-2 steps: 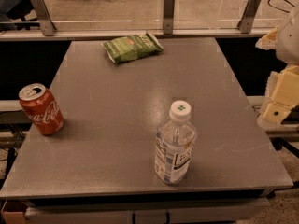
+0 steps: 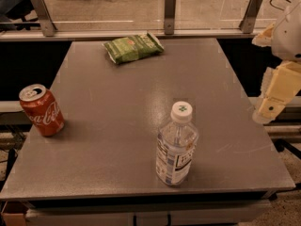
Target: Move coke can near green jalapeno chip bag
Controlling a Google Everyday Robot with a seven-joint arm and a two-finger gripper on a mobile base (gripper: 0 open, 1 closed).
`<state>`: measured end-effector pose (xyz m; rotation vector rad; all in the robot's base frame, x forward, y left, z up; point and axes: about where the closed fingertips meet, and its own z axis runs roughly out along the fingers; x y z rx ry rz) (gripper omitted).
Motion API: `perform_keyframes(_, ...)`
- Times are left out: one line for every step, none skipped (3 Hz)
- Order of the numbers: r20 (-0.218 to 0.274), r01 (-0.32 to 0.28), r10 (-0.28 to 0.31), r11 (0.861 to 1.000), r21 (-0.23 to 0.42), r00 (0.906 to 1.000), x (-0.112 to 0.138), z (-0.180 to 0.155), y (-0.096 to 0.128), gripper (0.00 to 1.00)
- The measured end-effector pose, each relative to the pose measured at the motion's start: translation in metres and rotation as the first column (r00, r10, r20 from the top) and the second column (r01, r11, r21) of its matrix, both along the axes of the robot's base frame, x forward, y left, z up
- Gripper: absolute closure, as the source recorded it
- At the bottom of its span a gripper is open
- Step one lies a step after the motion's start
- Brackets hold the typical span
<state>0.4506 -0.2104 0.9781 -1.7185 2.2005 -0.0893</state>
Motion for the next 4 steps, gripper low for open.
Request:
perform_keyframes(0.041, -0.056, 0.054, 0.996, 0.066, 0.9977, 0.040, -0.006, 0.024, 0.00)
perform_keyframes(0.088, -0.141, 0.128, 0.977, 0.160, 0.9878, 0.084, -0.015, 0.067, 0.00)
perform_keyframes(0.118, -0.223, 0.197, 0.930, 0.293, 0.9733, 0.114, -0.023, 0.124, 0.00)
perform_keyframes(0.136, -0.289, 0.255, 0.854, 0.432, 0.9573, 0.114, -0.014, 0.194, 0.00)
